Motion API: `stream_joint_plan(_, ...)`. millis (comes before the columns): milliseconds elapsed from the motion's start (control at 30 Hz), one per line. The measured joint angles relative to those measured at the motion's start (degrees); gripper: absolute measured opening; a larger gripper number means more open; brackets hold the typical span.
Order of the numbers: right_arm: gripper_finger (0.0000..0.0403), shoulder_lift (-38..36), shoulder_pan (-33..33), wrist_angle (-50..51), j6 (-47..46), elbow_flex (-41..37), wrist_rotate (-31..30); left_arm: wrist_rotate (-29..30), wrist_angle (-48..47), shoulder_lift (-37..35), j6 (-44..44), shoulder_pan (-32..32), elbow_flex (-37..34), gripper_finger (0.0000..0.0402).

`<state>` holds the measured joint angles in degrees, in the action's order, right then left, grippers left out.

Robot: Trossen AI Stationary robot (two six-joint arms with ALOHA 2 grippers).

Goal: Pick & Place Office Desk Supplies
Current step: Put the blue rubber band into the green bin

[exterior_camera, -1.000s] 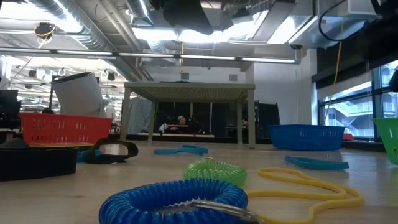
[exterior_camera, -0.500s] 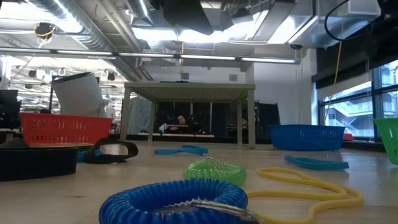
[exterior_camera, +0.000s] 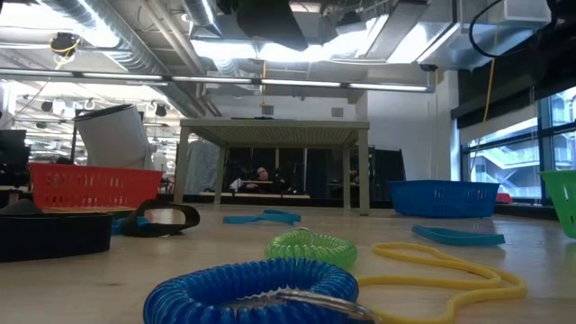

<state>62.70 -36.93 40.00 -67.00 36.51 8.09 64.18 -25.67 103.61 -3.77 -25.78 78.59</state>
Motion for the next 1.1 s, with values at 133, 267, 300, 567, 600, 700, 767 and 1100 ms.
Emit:
stream_joint_plan(133, 0.0154, 0.0, -0.03, -6.25, 0.13, 0.0, 5.05, 0.0, -0.03, 0.0, 0.0, 0.0, 0.0, 0.0104)
stream_joint_plan(267, 0.0154, 0.0, -0.04, -18.3, 5.51, 0.0, 5.82, 0.01, -0.05, 0.0, 0.0, 0.0, 0.0, 0.0104)
stream_joint_plan(300, 0.0154, 0.0, -0.04, -21.55, 7.83, 0.0, 5.19, -0.04, -0.05, 0.0, 0.0, 0.0, 0.0, 0.0104)
stream_joint_plan(567, 0.0148, 0.25, 0.01, -36.92, 34.78, 0.0, -15.03, -2.75, -0.05, 0.0, -0.02, 0.0, 0.0, 0.0104)
stream_joint_plan(600, 0.0149, 0.51, 0.13, -38.1, 37.28, 0.0, -17.39, -2.75, -0.05, 0.0, -0.06, 0.0, 0.0, 0.0104)
stream_joint_plan(700, 0.0151, 2.19, 1.22, -41.68, 43.8, 0.0, -21.92, -2.75, -0.07, 0.0, -0.07, 0.0, 0.0, 0.0104)
stream_joint_plan(767, 0.0151, 3.86, 2.3, -43.19, 46.58, 0.02, -22.02, -2.76, -0.05, 0.0, -0.28, 0.0, 0.0, 0.0104)
stream_joint_plan(1100, 0.0151, 13.1, 9.18, -40.15, 50.32, 0.02, -19.01, -5.36, -2.75, 0.0, -7.32, -0.92, 0.0, 0.0104)
